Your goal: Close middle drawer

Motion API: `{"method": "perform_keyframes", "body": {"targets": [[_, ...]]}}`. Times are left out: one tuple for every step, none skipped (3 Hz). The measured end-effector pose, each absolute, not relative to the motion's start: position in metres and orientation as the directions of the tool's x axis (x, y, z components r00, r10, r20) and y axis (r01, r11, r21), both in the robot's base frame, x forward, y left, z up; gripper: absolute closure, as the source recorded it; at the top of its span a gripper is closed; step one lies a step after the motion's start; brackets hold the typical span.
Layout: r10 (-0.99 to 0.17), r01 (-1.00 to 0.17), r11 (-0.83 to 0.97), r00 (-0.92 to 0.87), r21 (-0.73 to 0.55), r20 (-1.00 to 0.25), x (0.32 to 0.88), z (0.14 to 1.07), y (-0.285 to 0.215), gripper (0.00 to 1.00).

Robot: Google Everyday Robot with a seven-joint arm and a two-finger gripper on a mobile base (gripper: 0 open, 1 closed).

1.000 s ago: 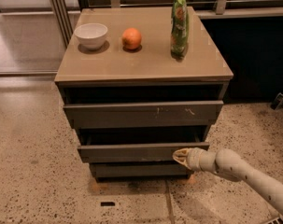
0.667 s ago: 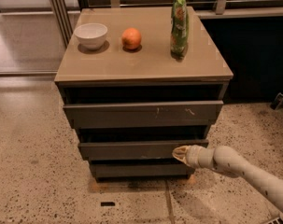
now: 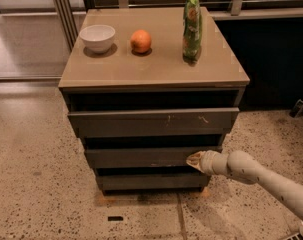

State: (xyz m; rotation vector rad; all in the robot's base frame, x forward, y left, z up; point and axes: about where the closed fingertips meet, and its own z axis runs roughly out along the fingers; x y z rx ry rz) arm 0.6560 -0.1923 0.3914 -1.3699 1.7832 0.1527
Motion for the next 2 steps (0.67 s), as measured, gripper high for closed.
{"method": "perform_keyframes", "body": {"targets": [[-0.732,-0.837,0.39,-0.029,-0.384,-0.681,0.656,0.391,-0.192,1.0],[-0.732,-0.887,0.338,-0.038,-0.315,-0.68,0.631,0.393,-0.182,1.0]]}}
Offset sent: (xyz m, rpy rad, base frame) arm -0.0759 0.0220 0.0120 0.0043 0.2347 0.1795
